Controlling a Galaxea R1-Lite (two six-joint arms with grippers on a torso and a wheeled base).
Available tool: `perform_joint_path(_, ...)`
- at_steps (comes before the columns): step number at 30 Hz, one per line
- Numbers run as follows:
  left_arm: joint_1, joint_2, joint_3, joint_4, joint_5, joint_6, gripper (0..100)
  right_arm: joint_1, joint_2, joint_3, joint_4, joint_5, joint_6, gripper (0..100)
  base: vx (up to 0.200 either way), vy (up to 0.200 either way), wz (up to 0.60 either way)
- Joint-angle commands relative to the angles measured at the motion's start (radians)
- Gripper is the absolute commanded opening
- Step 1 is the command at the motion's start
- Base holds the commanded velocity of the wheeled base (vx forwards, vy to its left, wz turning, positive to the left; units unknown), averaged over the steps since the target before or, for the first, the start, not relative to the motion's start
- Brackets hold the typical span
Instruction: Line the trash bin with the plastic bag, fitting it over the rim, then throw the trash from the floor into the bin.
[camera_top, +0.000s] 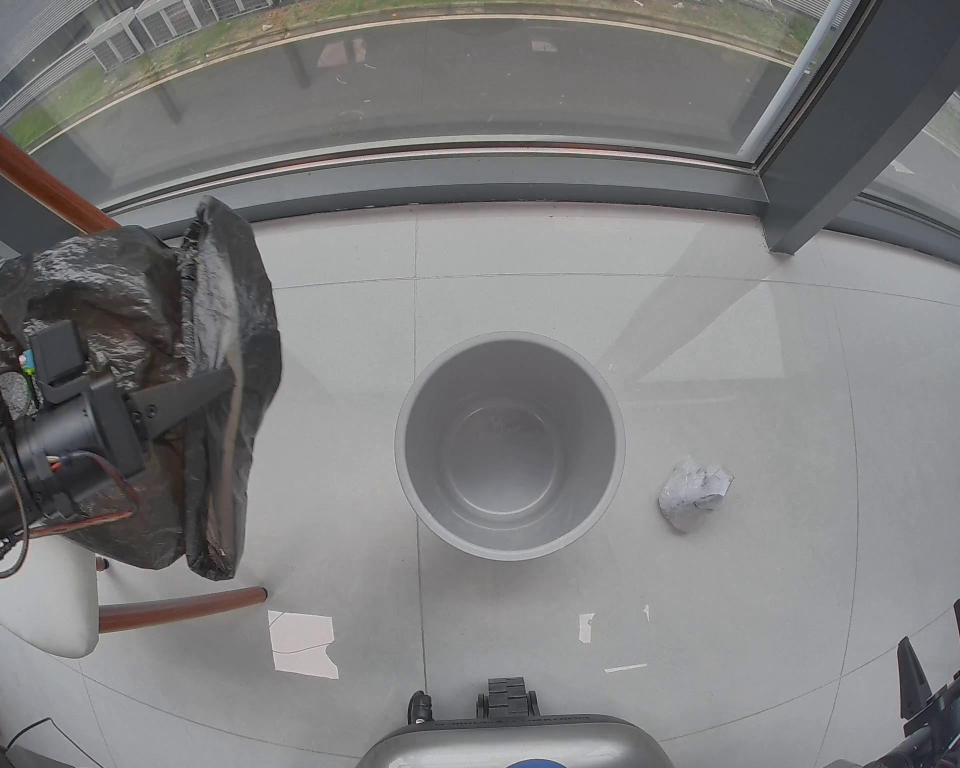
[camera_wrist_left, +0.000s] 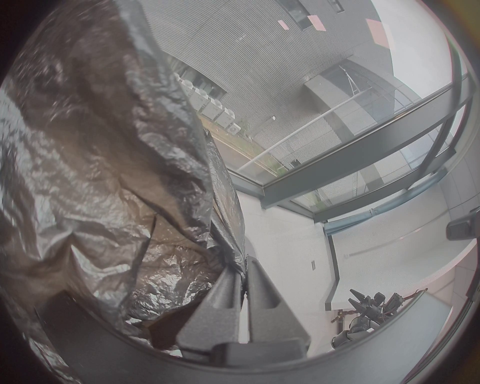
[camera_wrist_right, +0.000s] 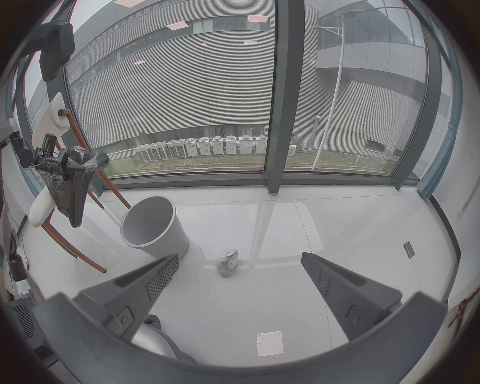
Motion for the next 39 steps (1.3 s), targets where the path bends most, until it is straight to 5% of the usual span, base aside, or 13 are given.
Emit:
perform_joint_path(1,-0.430,0.191,-0.025,-0.054,0.318,-0.008,0,-0.001,-0.016,0.018,-0.001,-0.002,0.003,100,0.000,0.000,0.00)
perform_joint_path(5,-0.478,0.175,-0.055,-0.051,0.341,-0.030,0,0.000,-0.016,0.018,-0.001,-0.002,0.003,100,0.000,0.000,0.00)
perform_joint_path(12,-0.558,0.109,-0.182,0.187,0.407,0.098,0,-0.001,-0.016,0.018,0.001,-0.002,0.001,100,0.000,0.000,0.00)
perform_joint_path(16,-0.711,0.109,-0.251,0.242,0.404,0.101,0,0.002,-0.016,0.018,0.002,-0.001,0.000,100,0.000,0.000,0.00)
perform_joint_path(29,-0.728,0.290,-0.475,0.250,0.373,0.099,0,0.002,-0.016,0.018,0.001,0.001,0.001,100,0.000,0.000,0.00)
perform_joint_path(39,-0.802,0.321,-0.458,0.274,0.260,0.092,0,0.002,-0.016,0.018,0.001,0.001,0.001,100,0.000,0.000,0.00)
